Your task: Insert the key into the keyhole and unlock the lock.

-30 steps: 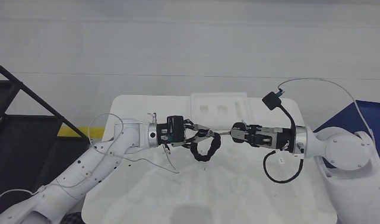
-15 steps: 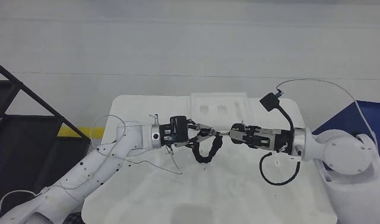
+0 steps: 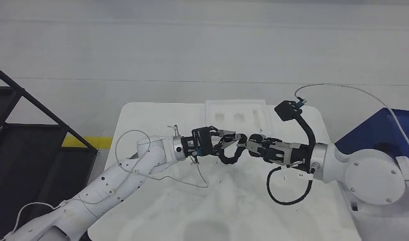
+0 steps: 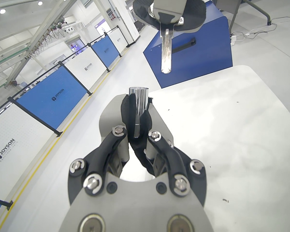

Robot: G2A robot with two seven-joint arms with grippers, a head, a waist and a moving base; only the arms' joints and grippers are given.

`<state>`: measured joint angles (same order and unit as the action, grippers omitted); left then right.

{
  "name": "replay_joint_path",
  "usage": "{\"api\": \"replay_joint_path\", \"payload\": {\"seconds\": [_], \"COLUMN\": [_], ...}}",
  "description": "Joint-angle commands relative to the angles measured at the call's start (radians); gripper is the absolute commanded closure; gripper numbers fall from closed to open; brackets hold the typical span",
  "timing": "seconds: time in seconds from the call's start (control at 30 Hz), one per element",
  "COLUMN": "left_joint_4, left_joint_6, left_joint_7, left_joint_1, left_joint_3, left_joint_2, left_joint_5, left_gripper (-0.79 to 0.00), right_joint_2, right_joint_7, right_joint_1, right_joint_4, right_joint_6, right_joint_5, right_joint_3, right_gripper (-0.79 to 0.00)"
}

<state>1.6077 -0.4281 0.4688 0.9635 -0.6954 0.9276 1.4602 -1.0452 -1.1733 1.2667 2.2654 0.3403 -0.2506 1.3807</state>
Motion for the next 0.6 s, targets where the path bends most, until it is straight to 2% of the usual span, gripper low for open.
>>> {"api": "replay_joint_path", "payload": {"seconds": [0.0, 0.23, 0.57], "left_joint_4": [-0.005, -0.013, -0.024], "left_joint_6": [0.003, -0.021, -0.039], "left_joint_7": [0.007, 0.013, 0.008], "left_joint_1": [0.004, 0.009, 0.018], "left_joint_3": [0.003, 0.0, -0.02], "left_joint_2": [0.006, 0.018, 0.032], "left_joint_5": [0.008, 0.023, 0.031], "left_gripper": [0.0, 0.0, 0.0], "right_joint_2": [0.001, 0.006, 0.009], "right_joint_7": [0.017, 0.032, 0.054], "right_joint_1": [0.001, -0.008, -0.01], "right_joint_4": [0.005, 0.013, -0.004], "right_joint_6": [0.024, 0.064, 0.089], "right_joint_5": [-0.025, -0.083, -0.059], "right_joint_3": [-0.007, -0.039, -0.038], "right_gripper": [0.0, 0.0, 0.0]}}
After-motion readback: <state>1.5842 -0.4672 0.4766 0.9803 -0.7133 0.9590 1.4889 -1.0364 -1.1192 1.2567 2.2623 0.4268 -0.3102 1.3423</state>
